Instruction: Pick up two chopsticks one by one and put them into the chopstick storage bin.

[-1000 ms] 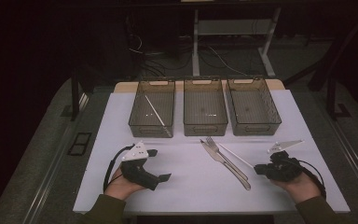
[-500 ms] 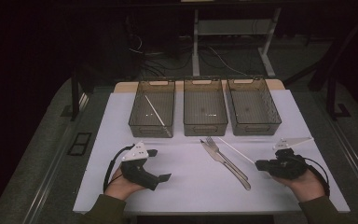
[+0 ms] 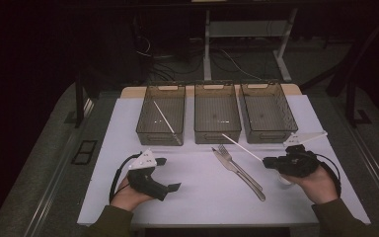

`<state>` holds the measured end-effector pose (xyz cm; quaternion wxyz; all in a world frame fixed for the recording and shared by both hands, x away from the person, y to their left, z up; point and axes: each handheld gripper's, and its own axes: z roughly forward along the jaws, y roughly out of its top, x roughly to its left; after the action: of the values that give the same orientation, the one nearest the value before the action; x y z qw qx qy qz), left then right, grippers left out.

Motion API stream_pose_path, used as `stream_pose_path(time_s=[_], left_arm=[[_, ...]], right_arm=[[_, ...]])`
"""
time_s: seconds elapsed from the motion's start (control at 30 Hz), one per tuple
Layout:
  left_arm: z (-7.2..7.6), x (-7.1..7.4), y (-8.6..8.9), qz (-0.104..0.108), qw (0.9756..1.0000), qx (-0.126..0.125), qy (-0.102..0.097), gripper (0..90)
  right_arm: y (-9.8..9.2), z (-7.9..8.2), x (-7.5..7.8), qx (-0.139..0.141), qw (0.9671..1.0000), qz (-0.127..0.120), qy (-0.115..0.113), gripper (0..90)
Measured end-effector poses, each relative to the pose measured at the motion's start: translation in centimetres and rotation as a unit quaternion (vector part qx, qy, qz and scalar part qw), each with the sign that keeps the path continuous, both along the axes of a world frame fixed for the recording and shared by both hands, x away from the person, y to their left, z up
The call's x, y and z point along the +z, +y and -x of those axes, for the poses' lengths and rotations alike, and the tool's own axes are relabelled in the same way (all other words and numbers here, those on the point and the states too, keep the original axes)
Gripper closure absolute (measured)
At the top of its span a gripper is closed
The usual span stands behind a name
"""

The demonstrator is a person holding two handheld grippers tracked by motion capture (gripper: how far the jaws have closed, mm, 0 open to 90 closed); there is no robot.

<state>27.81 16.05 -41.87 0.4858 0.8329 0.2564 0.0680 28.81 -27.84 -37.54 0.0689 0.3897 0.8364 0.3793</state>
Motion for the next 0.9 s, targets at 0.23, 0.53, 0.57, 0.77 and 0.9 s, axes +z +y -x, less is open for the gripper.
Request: stream_pose_path(time_s=[0.23,0.53,0.57,0.77,0.9], left_arm=[[0.1,0.0,0.0,-0.002,1.0000,-0.001,-0.002,0.0],[0.1,0.0,0.0,0.000,1.0000,-0.001,-0.003,0.0],[0.1,0.0,0.0,-0.001,1.0000,-0.001,-0.003,0.0],[0.1,0.0,0.0,0.003,1.0000,0.000,-0.003,0.0],[0.1,0.0,0.0,0.002,1.0000,0.000,-0.003,0.0]], right_arm=[[2.4,-2.0,0.9,0.018,0.9997,-0.009,-0.011,84.1],[6.0,-4.7,1.7,0.030,0.9993,-0.007,-0.021,84.0],[6.4,-5.0,1.8,0.030,0.9993,-0.006,-0.021,84.0],[8.9,-6.7,2.2,0.035,0.9991,-0.009,-0.025,84.0],[10.8,-8.0,2.3,0.036,0.9990,-0.010,-0.023,84.0]])
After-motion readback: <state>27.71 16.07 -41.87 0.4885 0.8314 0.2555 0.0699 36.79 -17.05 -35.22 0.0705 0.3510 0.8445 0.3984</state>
